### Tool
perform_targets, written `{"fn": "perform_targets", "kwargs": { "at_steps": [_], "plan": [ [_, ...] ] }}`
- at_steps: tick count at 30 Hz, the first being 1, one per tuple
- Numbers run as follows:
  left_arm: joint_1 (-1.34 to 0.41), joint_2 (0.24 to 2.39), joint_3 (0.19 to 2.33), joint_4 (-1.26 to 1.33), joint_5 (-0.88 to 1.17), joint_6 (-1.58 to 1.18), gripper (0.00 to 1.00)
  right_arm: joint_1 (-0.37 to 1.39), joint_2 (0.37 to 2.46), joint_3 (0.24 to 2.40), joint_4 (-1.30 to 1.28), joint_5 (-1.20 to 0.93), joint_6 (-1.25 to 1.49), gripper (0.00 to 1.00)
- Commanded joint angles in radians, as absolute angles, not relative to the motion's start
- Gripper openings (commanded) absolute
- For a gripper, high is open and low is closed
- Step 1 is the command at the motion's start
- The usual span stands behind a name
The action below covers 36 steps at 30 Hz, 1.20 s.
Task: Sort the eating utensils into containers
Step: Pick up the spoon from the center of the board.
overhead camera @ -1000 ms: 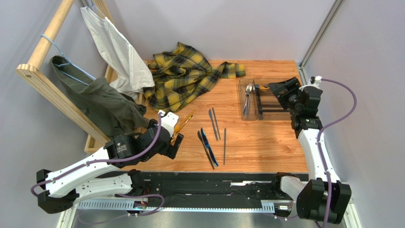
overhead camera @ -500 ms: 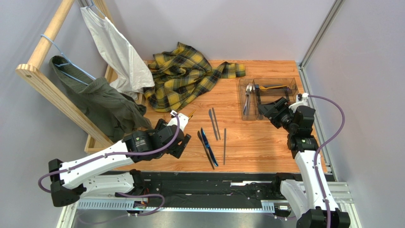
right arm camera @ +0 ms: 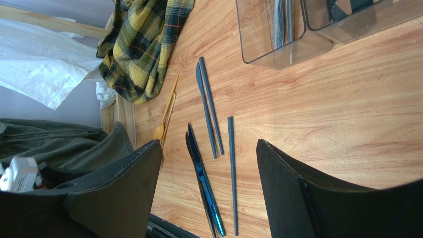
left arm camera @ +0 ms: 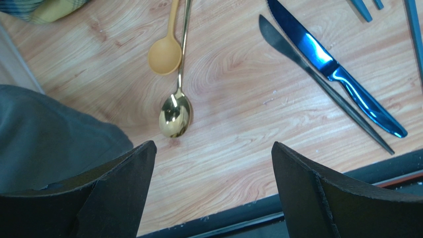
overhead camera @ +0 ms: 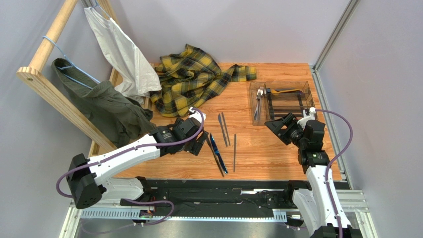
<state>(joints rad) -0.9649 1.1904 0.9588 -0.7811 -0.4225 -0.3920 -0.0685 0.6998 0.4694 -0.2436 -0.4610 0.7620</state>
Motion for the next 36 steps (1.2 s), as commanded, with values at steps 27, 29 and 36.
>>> {"fn": "perform_targets", "kwargs": {
  "at_steps": [27,29,36],
  "plan": [
    [-0.594,1.713,1.25,-0.516,-0.12,-0.247,0.88,-0.063,0.592,0.469,-0.333,-0.535,0.723,0.71],
    [-0.578,1.727,1.25,-0.499,-0.086,-0.245,0.86,-0.061,0.589,0.46,-0.333,-0.526,0.722,0.71],
    [-0.532,1.81,1.272,-0.482,-0.058,-0.238,0.79,-0.061,0.604,0.448,-0.325,-0.528,0.713,0.71]
  ]
}}
